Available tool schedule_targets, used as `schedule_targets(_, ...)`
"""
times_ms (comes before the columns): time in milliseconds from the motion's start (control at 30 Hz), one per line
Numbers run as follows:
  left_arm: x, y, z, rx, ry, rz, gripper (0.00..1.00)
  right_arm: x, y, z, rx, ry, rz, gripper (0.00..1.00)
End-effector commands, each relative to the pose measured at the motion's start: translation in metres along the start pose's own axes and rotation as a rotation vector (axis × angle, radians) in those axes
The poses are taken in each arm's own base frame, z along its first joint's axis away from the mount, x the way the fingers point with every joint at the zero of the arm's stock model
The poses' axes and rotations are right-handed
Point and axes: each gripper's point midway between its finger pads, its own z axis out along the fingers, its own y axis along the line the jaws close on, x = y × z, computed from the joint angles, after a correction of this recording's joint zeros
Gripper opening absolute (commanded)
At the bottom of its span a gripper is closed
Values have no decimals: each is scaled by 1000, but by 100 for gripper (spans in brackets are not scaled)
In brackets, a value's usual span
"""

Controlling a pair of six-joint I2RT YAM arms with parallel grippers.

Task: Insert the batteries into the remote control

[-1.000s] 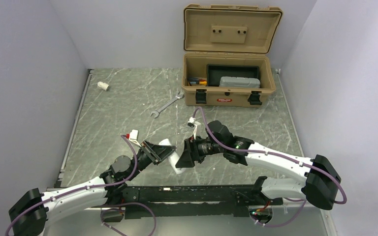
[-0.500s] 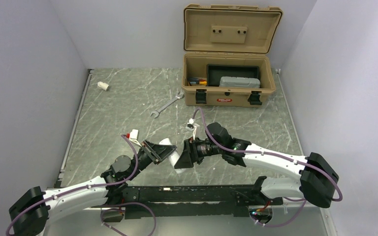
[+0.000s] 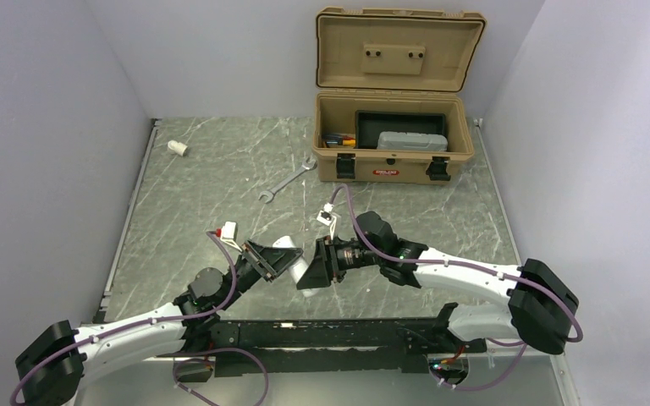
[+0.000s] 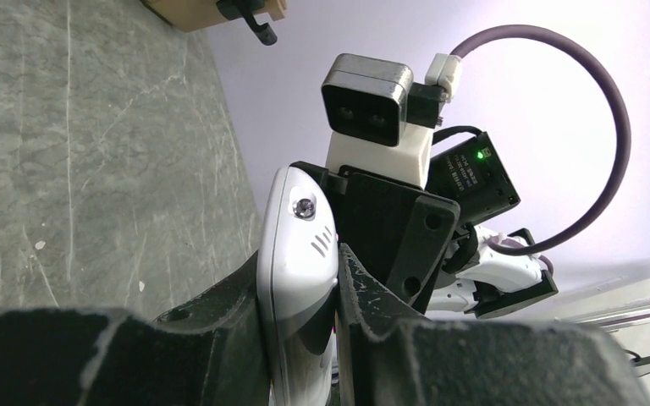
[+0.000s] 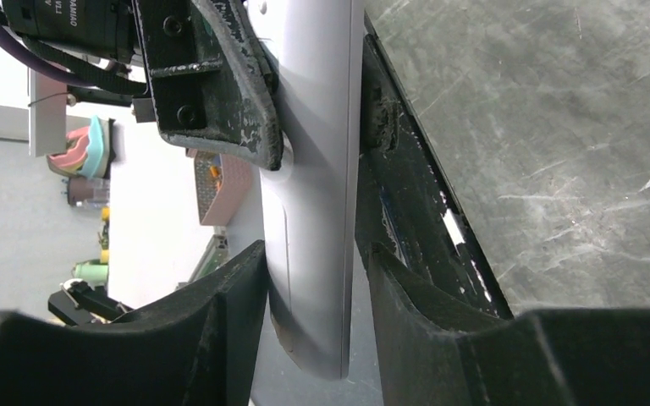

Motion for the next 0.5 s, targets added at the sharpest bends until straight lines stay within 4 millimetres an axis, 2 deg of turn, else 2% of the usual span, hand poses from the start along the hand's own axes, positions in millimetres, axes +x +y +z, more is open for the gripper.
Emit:
schedule_targets(0,-8,-24,1,85,-36,-14,0,-10,16,2,-77,-25,-22,47)
schedule_targets(267,-10,-19,-1,73,-44,-12,0,-11,18,2,-86,-24,-36,36)
schedule_targets(467,-10,-18,-1,64,-50,-5,0,-9,20,4,-109,-11,-34,15)
